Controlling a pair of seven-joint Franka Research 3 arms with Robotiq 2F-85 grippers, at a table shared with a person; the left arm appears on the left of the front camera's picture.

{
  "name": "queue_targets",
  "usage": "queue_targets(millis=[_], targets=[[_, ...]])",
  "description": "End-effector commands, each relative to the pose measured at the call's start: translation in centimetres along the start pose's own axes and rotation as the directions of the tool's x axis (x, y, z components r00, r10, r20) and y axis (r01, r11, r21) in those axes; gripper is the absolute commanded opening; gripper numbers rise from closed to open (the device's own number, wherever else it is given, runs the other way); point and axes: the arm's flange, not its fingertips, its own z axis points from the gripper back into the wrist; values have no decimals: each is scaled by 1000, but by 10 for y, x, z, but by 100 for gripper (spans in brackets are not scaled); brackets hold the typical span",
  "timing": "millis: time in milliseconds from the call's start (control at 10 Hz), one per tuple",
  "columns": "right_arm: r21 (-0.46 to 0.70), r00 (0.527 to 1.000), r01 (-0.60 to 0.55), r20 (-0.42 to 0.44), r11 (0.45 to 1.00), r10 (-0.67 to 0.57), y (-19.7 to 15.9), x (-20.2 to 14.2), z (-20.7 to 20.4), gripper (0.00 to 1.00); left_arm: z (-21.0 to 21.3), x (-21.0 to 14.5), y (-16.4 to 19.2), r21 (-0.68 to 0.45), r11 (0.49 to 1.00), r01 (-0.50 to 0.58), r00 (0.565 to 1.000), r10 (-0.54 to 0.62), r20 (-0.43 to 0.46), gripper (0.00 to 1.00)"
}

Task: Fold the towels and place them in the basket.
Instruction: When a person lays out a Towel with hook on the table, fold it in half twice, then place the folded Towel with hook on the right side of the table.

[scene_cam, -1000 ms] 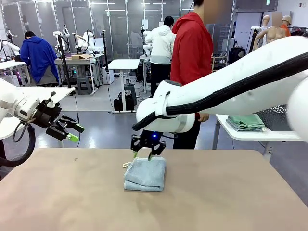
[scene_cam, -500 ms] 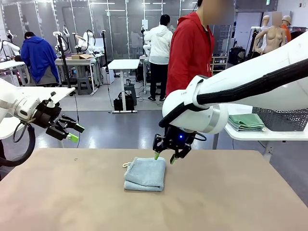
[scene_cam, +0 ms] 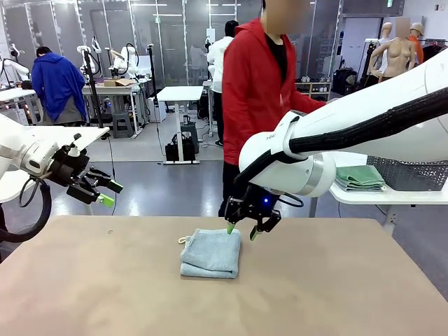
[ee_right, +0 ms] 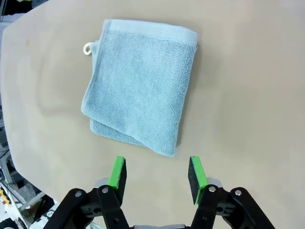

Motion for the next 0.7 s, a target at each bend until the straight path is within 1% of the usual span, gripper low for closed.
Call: queue_targets(millis=[0,600], targets=[[1,1000,-3,1,1000,3,1,0,1,66,0,1,0,8,1000,2,1000,-2,-4,89],[1,1000,-3,1,1000,3,1,0,1,66,0,1,0,8,1000,2,1000,-2,-4,89]])
